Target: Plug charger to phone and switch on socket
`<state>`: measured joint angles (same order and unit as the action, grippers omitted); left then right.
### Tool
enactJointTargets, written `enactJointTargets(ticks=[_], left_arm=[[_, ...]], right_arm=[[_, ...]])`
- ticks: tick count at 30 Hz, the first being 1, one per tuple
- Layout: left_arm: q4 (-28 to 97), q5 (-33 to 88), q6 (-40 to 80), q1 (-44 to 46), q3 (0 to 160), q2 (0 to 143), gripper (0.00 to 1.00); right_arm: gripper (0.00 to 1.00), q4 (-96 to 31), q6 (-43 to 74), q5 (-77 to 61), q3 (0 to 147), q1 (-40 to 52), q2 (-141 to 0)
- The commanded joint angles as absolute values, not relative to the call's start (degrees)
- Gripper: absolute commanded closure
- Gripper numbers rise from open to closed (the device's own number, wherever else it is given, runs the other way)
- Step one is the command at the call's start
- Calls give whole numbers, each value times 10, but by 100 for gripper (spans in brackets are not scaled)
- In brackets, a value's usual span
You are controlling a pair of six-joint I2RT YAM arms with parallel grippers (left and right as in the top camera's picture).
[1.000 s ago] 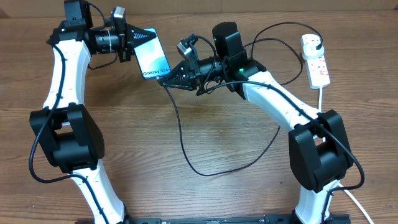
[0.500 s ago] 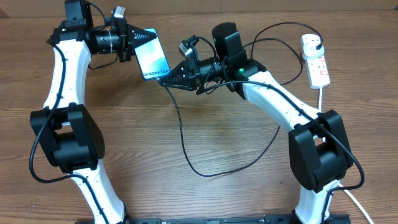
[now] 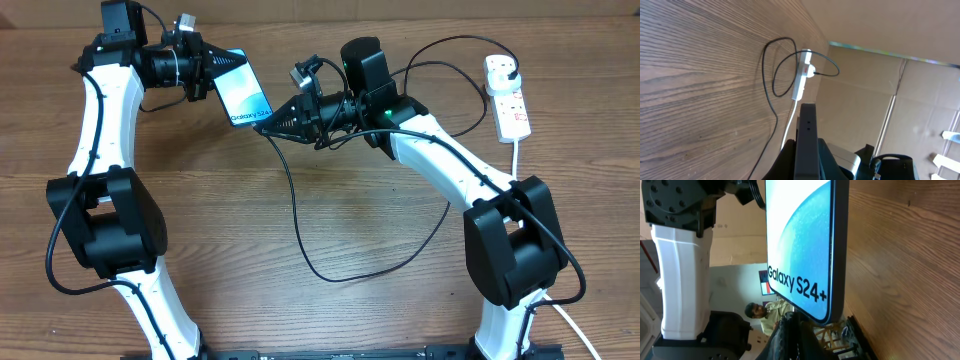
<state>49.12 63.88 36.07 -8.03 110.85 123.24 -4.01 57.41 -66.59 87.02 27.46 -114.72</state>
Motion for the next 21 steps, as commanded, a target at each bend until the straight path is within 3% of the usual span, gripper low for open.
enactJointTargets(ticks=[1,6,11,16,21], left_arm=[[495,633,363,-79,1117,1233,95],[495,597,362,-79,1117,1233,95],[495,564,354,-79,1117,1233,96],[497,550,323,-79,1117,1233,95],[517,532,301,-79,1117,1233,96]], right_arm=[[96,-34,577,-641,881,269,-1150],[96,-71,545,-641,881,269,-1150],[96,-225,426,-593,881,269,-1150],[96,-380,316,-418,881,269,-1150],[96,-410,265,-262,860,272,-1150]])
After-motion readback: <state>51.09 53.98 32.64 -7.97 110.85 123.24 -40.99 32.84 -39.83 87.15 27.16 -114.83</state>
